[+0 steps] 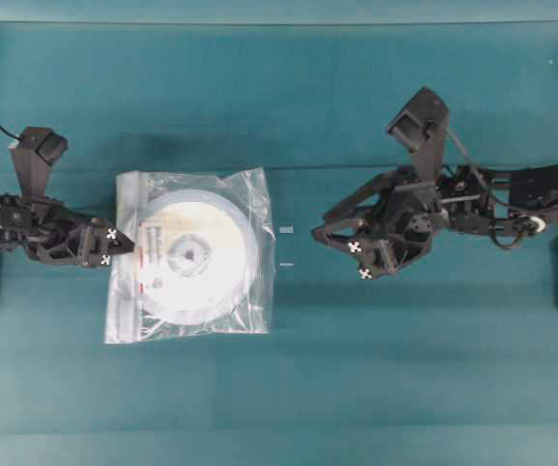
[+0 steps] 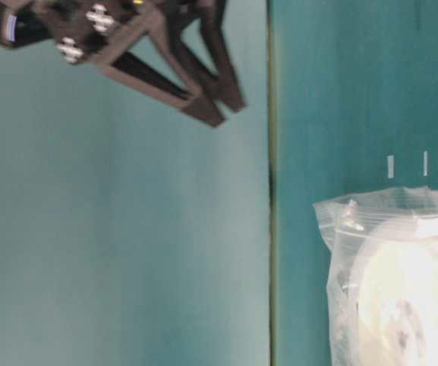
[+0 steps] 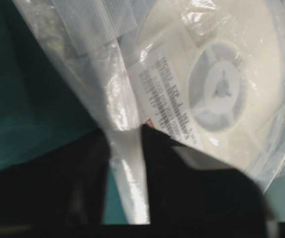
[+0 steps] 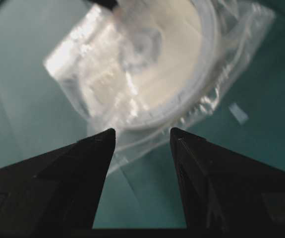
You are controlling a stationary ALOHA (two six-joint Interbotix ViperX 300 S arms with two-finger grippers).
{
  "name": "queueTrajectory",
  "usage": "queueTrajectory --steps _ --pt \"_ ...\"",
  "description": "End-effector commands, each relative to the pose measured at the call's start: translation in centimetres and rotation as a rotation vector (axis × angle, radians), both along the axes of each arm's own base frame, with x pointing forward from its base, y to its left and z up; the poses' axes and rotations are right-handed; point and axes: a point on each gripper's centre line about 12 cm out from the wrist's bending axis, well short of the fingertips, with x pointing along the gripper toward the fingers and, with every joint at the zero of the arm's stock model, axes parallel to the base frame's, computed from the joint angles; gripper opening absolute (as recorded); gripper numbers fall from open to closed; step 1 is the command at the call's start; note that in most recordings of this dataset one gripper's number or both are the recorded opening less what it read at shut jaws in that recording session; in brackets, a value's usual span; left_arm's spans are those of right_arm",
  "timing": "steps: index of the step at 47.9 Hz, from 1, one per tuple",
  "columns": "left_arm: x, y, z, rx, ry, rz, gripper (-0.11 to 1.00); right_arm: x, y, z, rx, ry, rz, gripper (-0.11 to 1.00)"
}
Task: Take out the reel from the clear zip bag.
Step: 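Reach the right gripper into the bag opening and grip the reel rim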
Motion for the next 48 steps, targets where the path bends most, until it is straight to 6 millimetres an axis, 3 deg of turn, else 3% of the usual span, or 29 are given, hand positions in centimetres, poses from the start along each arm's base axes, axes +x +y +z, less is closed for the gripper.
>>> queueTrajectory --steps 1,5,16,34,48 --pt "0.7 0.1 0.7 0.016 -0.032 -0.012 0.17 0.1 0.2 -0.1 0.018 0.002 -0.005 0.67" --pt "0.7 0.1 0.7 0.022 -0.032 -0.019 0.07 0.0 0.5 -0.8 0.023 0.017 -0.002 0.67" --pt "0.7 0.1 1.5 0.05 -0.062 -0.039 0.01 -0.2 0.6 -1.6 0.047 0.027 -0.019 0.67" --pt "-0.1 0.0 2.0 0.054 -0.063 -0.039 0.0 2.7 0.9 -4.5 0.123 0.072 -0.074 0.69" --pt "-0.1 0.0 1.9 0.053 -0.062 -0.038 0.0 4.2 0.9 -6.6 0.196 0.062 -0.143 0.88"
